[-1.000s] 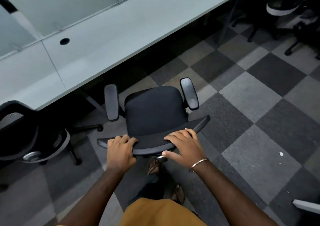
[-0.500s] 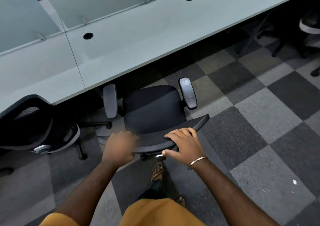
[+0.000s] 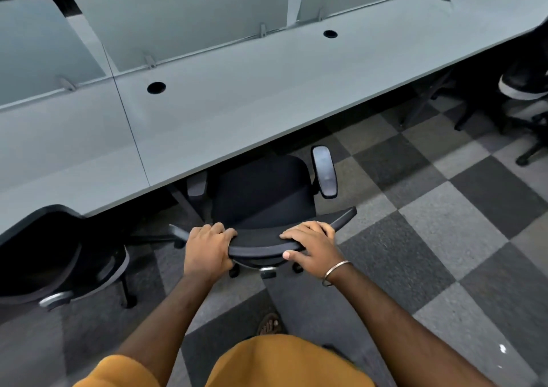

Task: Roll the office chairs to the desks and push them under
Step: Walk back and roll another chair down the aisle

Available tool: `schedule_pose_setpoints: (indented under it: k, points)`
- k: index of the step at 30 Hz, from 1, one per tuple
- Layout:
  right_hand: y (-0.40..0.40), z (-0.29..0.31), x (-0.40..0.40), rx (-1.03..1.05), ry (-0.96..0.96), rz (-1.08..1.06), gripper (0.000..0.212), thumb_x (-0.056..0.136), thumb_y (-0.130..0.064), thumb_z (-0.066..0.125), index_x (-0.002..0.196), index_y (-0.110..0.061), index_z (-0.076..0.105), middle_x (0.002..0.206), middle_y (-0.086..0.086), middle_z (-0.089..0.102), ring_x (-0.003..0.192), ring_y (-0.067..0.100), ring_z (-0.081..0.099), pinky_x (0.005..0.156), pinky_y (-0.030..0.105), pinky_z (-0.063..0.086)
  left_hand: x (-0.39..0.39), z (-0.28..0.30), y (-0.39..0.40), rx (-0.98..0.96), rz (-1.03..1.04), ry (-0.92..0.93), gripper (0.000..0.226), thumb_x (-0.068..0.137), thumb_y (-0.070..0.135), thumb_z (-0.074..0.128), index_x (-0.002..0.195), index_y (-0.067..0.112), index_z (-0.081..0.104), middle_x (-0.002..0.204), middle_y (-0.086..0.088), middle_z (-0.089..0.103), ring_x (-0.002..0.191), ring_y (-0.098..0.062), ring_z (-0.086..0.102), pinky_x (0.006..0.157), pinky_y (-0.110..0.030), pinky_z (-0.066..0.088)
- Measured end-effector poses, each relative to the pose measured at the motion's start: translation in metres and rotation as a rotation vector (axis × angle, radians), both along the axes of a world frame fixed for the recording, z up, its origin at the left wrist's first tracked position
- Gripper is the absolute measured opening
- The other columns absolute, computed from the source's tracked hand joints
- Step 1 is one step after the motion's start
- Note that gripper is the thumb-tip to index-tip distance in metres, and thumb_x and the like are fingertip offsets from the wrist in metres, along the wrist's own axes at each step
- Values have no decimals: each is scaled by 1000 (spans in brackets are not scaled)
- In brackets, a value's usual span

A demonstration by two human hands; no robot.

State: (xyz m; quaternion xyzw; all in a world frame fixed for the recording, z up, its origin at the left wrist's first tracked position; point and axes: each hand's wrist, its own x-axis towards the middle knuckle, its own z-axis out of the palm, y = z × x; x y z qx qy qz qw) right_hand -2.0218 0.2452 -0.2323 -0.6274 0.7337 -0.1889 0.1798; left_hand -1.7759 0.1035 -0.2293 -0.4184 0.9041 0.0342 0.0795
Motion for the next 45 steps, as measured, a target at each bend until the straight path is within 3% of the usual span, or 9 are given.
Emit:
schedule_pose_setpoints:
  k: [10,19,26,30,33,37,41,45]
  points:
    - [-59,-3,-71,22,7,71,55,84,-73,48,127,-43,65,128,-30,60,127,-1,39,106,31,13,-57,-5,-35,-11,84,52,40,67,29,80,107,27,75,87,4,62,78,-24,59,75,-41,44]
    - [-129,2,-156,-3,3,53,43,93,-73,38,99,-47,72,107,-35,67,118,-7,45,103,33,19,-138,-3,-52,18,227,30,45,68,25,76,112,28,70,92,4,63,86,-24,61,79,-40,43]
    - [-206,10,-233,53,-65,169,61,90,-77,31,89,-35,75,98,-24,70,110,-7,50,98,34,20,-202,0,-95,62,243,-21,36,71,29,67,107,30,65,90,6,61,86,-21,62,76,-37,42]
    - [-256,11,-258,35,-38,181,62,86,-79,32,85,-34,74,90,-21,68,106,0,57,90,30,17,-231,5,-131,63,252,-42,48,72,34,68,119,34,64,98,5,63,91,-22,62,78,-38,45]
    - [-281,14,-265,133,-43,218,61,77,-86,36,94,-42,75,99,-28,65,119,2,50,95,26,11,-240,10,-150,99,271,-27,51,78,31,69,128,36,61,104,7,63,96,-21,64,82,-38,49]
    - [-294,11,-258,225,35,366,77,62,-93,49,123,-49,65,129,-26,57,132,9,36,100,26,6,-227,15,-179,83,313,-3,50,78,38,75,126,42,63,107,11,66,99,-19,66,85,-38,54]
    - [-300,6,-224,218,175,413,73,70,-72,72,137,-47,57,140,-20,51,135,15,33,103,32,7,-195,14,-199,135,301,-16,54,72,33,72,125,40,64,111,9,70,103,-23,67,85,-38,56]
    - [-300,10,-217,273,262,380,70,77,-57,77,142,-47,54,145,-17,49,138,20,34,103,34,7,-191,10,-194,93,306,5,47,68,31,76,115,36,73,97,10,72,90,-23,70,75,-35,56]
